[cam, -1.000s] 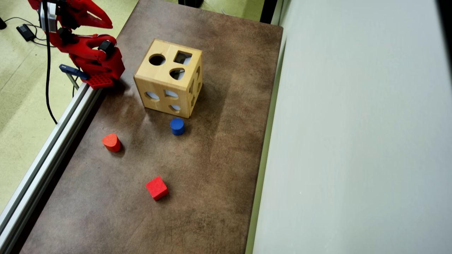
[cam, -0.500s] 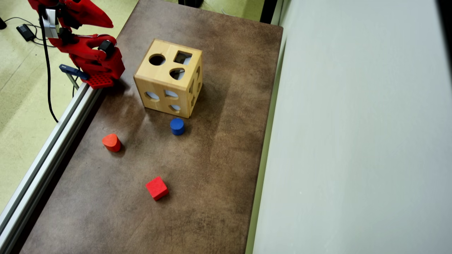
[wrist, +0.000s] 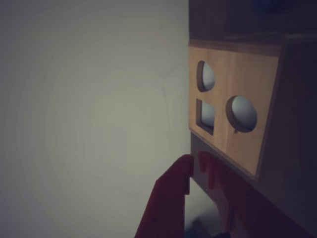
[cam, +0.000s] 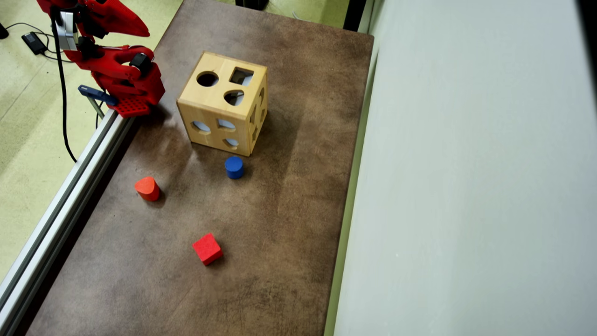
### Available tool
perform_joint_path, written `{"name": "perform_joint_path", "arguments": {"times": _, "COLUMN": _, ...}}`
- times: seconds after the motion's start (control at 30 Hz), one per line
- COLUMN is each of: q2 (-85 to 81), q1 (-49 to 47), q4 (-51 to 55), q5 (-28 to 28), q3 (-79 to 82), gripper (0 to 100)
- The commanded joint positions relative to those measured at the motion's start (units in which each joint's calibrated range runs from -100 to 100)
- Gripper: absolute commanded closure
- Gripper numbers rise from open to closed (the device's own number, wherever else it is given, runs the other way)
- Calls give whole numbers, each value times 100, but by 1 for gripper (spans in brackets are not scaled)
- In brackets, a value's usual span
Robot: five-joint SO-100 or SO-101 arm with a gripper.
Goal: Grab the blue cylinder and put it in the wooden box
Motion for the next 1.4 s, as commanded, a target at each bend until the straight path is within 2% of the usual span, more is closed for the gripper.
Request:
{"name": "perform_joint_path", "arguments": {"times": 0.0, "q2": 843, "q1": -17, "q4": -110, "q5": -5, "q3": -109, "gripper": 98}}
{"name": "perform_joint_path", "arguments": {"times": 0.47, "q2": 4045, "q1": 65, "q4": -110, "q5": -5, "q3": -2568, "gripper": 98}}
{"name": "perform_joint_path", "arguments": {"times": 0.77, "q2": 4860, "q1": 95, "q4": -110, "q5": 15, "q3": -3329, "gripper": 98}}
{"name": "perform_joint_path", "arguments": {"times": 1.0, "q2": 5650, "q1": 1269, "q4": -110, "q5": 29, "q3": -3293, "gripper": 98}}
{"name": "perform_joint_path", "arguments": {"times": 1.23, "q2": 7119, "q1": 2495, "q4": -150, "q5": 29, "q3": -3320, "gripper": 98}}
{"name": "perform_joint_path", "arguments": {"times": 1.37, "q2": 8189, "q1": 2851, "q4": -826, "q5": 39, "q3": -3320, "gripper": 98}}
